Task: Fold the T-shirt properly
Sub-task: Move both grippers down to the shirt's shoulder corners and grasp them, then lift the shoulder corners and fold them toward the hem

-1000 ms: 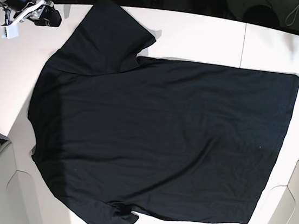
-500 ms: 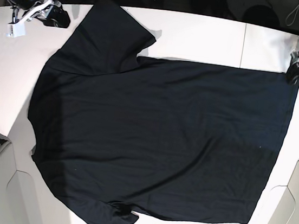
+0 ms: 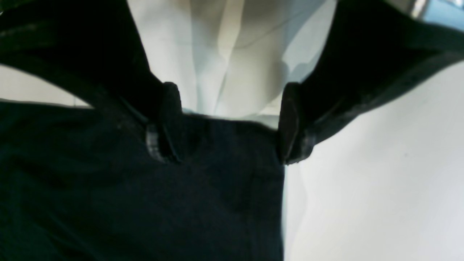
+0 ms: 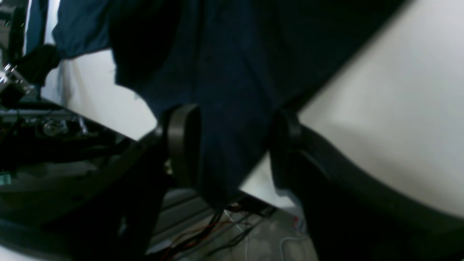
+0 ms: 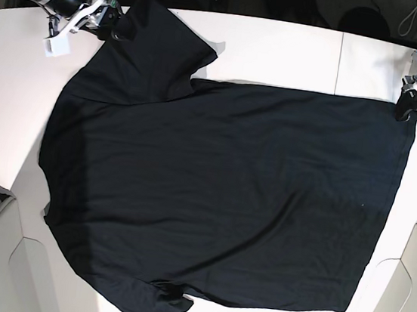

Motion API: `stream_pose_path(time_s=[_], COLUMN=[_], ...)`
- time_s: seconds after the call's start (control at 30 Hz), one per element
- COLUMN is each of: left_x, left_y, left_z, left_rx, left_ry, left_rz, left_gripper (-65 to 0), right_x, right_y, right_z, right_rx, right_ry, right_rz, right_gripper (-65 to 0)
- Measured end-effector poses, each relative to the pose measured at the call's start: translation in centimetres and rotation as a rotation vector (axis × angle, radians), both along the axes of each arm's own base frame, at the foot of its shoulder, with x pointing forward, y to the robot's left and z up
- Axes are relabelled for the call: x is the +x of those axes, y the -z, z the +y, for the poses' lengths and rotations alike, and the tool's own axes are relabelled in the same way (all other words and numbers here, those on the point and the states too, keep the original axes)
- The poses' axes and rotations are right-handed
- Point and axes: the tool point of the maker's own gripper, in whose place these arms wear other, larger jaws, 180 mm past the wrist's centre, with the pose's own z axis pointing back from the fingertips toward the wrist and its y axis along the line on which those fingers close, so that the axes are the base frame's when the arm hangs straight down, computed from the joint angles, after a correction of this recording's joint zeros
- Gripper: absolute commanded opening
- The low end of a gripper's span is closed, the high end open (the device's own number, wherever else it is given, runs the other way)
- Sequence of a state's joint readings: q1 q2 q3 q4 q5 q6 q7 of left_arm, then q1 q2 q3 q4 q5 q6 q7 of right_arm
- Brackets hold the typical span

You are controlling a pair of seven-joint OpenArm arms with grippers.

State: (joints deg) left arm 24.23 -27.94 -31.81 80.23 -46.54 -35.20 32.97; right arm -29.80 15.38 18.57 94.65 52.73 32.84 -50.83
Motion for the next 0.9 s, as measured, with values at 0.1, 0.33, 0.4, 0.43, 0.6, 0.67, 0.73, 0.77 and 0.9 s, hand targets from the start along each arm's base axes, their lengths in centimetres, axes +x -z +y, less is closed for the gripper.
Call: stream_pose_path(time_s=[0.1,0.33,0.4,0.43,0.6,0.67,0.73,0.77,0.9], left_x=[0.0,0.2,0.4,0.6,1.1,1.3,1.7,1.8,2.4], left_y=[0.0,0.0,0.0,-0.1,-0.5,-0.8,-1.5,-2.0,-4.5], left_z=[0.1,0.1,0.0,0.1,0.3,-0.2,-0.5,-0.3,1.3], left_rx=[0.003,0.009,0.009,0.013,0.03,0.031,0.031,0.038,0.079], left_ry=[-0.002,-0.001,-0.004,-0.002,-0.005,0.033,0.064,0.062,0.031], left_rz=[-0.005,-0.003,-0.013,-0.015,-0.044,-0.066,-0.095,-0.107,-0.169], left_gripper=[-23.2,-52.0,-58.0,-62.2,-65.0,-65.0,-65.0,-65.0,-65.0], right_x=[0.2,0.3,0.2,0.2,0.9,1.6,2.7,3.2,4.7], right_y=[0.0,0.3,0.6,0.7,0.5,0.3,-0.7,-1.5,-4.3], right_z=[0.2,1.6,1.9,2.1,2.2,2.2,2.3,2.4,1.5], right_rx=[-0.001,0.023,0.015,0.016,0.019,0.011,0.046,0.07,0.057], right_ry=[0.012,0.037,0.044,0.047,0.052,0.044,0.053,0.057,0.06], right_rz=[-0.014,-0.018,-0.016,-0.016,-0.034,-0.047,-0.07,-0.087,-0.176], right_gripper=[-37.4,-57.9,-65.0,-65.0,-65.0,-65.0,-65.0,-65.0,-65.0])
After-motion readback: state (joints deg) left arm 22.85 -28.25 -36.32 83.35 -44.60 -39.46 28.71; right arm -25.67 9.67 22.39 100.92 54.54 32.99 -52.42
